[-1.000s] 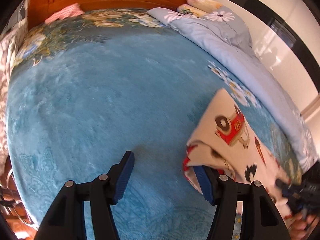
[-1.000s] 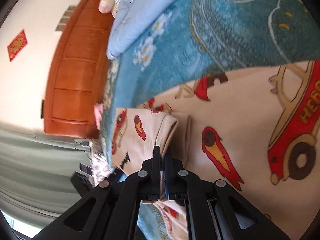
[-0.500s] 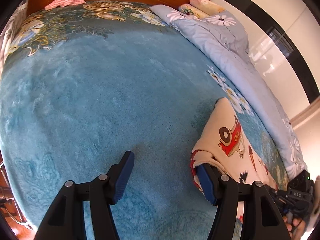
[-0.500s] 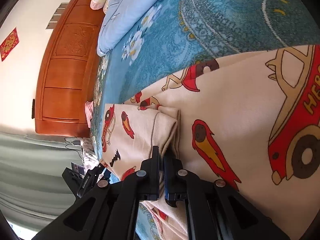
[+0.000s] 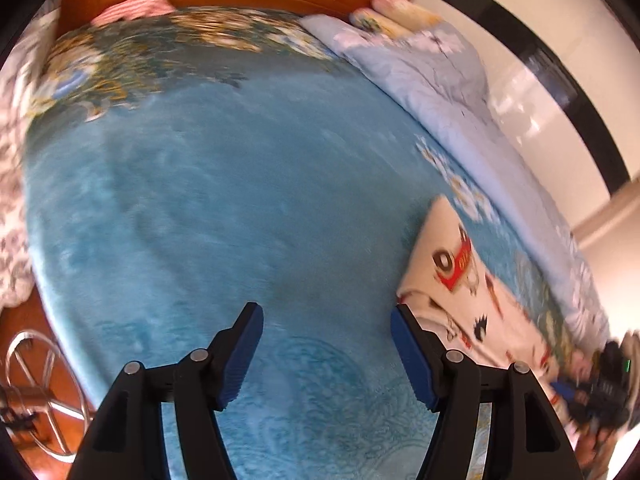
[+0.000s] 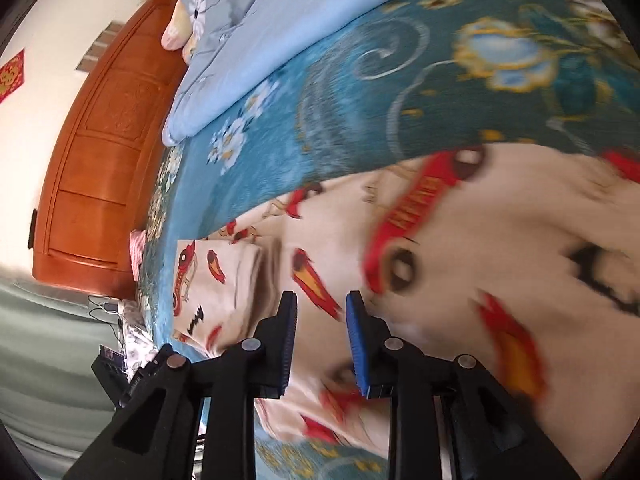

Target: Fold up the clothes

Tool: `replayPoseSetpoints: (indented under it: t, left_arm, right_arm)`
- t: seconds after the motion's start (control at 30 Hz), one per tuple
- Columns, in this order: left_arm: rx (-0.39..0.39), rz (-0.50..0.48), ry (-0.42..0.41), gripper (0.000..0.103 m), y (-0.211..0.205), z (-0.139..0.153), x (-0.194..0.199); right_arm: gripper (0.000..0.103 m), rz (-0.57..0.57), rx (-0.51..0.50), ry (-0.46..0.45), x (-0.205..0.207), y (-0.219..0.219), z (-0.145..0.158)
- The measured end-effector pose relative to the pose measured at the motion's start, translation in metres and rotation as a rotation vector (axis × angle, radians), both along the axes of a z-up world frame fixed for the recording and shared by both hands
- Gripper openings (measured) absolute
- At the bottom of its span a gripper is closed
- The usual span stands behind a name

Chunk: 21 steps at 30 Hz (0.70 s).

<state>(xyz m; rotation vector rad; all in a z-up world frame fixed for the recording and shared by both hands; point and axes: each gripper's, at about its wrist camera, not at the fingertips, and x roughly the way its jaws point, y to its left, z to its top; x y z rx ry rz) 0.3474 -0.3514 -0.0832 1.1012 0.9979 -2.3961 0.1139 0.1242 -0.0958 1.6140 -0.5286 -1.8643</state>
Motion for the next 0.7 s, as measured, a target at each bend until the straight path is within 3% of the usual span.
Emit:
replayPoseSetpoints:
  t: [0.13, 0.3, 0.5, 0.7]
  left_arm:
    - [0.016, -0.014, 0.059, 0.07, 0.017, 0.015, 0.005]
    - [0.095, -0.16, 0.154, 0.071, 0.074, 0.032, -0.019]
    - [0.151, -0.362, 0.148, 0.071, 0.154, 0.037, -0.08]
    - [0.126, -0.465, 0.048, 0.071, 0.209, 0.023, -0.106]
  right_arm:
    - [0.028, -0.031, 0.007, 0.046, 0.022, 0.039, 0.017]
    - [0.031, -0.113, 0.048, 0.048, 0.047, 0.096, 0.024]
    - [0.034, -0.24, 0.076, 0.044, 0.063, 0.154, 0.024]
    - [0.043, -0.334, -0.075, 0.016, 0.065, 0.167, 0.006]
